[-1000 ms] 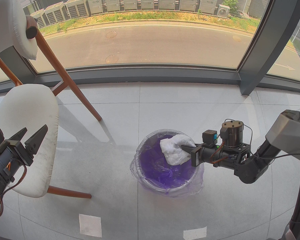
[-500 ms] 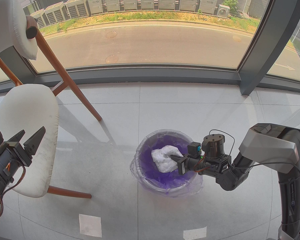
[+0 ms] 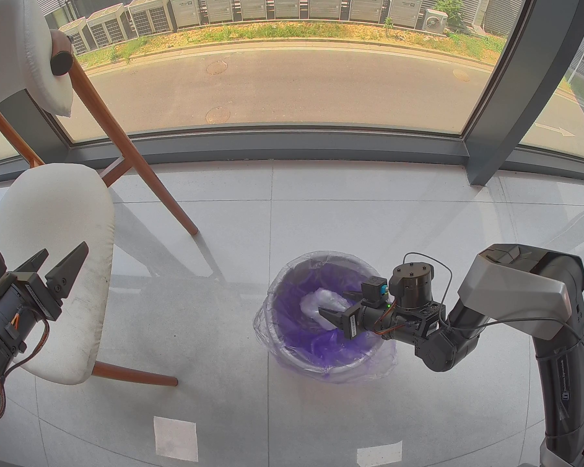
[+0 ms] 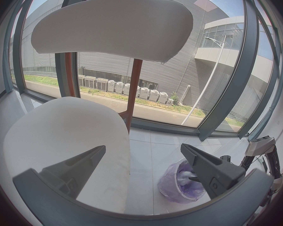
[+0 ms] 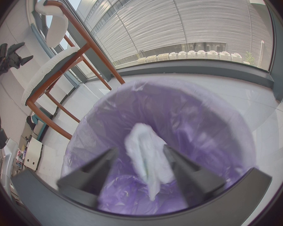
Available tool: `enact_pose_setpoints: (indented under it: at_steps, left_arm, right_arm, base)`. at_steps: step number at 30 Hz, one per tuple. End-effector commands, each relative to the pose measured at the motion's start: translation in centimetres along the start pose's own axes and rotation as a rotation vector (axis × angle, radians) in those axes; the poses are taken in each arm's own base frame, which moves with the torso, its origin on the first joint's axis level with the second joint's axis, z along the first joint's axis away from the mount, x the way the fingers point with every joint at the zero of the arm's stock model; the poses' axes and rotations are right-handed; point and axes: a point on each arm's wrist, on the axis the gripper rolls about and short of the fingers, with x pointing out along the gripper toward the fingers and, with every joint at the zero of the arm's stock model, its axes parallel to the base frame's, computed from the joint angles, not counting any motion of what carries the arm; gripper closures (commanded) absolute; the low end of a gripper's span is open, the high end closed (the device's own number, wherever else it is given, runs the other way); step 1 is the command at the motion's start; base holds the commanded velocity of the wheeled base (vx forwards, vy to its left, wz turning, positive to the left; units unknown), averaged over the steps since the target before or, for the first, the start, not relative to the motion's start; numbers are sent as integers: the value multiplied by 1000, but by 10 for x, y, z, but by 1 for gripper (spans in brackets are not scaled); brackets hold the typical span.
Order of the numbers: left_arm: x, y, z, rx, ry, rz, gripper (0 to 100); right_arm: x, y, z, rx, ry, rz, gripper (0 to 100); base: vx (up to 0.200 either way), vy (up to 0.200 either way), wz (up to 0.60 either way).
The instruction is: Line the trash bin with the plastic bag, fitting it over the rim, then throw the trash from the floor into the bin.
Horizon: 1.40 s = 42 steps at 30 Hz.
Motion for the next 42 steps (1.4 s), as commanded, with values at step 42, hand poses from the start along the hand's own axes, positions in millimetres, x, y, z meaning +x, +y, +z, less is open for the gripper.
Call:
enact_pose_setpoints:
  at_steps: [42]
  left_arm:
    - [-141, -3, -51, 49, -110, -67, 0]
  right_arm:
    - [-426, 98, -16, 30, -528, -743, 0]
  base:
    - [0, 0, 0]
